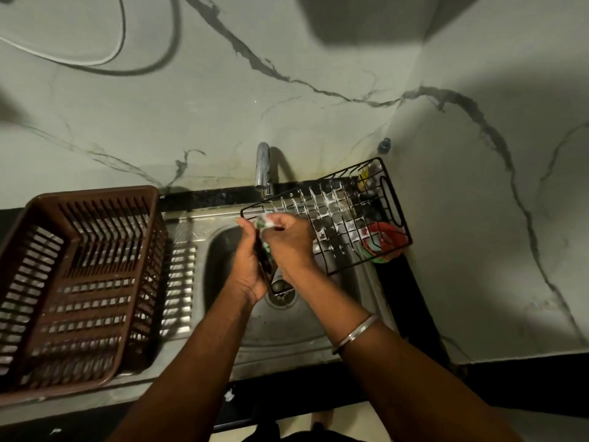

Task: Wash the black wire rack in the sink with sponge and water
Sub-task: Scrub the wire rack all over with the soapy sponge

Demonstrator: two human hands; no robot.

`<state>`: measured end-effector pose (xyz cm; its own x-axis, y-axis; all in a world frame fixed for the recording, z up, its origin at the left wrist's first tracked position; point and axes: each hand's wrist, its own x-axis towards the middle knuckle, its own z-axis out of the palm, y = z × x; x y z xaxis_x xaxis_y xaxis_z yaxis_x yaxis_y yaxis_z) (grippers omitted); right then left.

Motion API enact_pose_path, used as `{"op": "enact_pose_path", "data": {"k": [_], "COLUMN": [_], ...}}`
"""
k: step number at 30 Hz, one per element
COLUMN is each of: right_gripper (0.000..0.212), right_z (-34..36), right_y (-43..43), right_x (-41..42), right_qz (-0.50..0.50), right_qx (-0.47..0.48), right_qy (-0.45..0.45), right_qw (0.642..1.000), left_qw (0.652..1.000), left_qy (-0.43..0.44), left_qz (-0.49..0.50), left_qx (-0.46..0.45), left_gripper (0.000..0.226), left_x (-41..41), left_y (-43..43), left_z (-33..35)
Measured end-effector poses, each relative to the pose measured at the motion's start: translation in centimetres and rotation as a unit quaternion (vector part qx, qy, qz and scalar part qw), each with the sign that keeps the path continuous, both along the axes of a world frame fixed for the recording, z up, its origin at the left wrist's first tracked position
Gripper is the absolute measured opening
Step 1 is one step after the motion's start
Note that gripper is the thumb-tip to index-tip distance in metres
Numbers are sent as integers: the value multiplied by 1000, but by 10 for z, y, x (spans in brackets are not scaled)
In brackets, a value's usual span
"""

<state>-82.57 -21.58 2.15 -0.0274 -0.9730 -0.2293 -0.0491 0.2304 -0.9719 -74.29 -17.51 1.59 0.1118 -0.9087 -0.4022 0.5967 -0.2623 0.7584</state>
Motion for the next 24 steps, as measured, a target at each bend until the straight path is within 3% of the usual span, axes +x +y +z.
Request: {"op": "enact_pose_path", "data": {"k": [6,8,12,15,18,21,24], "right_gripper": [23,23,23,20,27,22,26], "right_z": [7,9,12,16,19,23,22], "right_y": [-3,-1,2,2,3,8,8], "right_x": [10,14,17,20,21,21,18], "right_qz": [-46,-39,-85,-61,-92,-40,-42], "right_qx": [-45,-36,-86,-77,-95,-78,-86], "right_qy": [-27,-65,-43,-76,-77,-134,-91], "right_qw": [998,996,992,992,988,987,991], "left_qw": [999,999,999,999,998,998,999], "left_qy": [20,16,26,23,19,33,39], "left_qz": [-26,-16,-22,-16,-27,2,-1], "left_qx": [-38,-37,-37,-34,-45,-44,-37], "left_gripper": [131,128,111,93,97,91,92], "left_x": [-3,-3,-4,-5,-7,-3,-1], "left_y": [-4,-5,-3,-2,-1,-2,-2], "left_z": [0,0,0,2,3,0,-2]}}
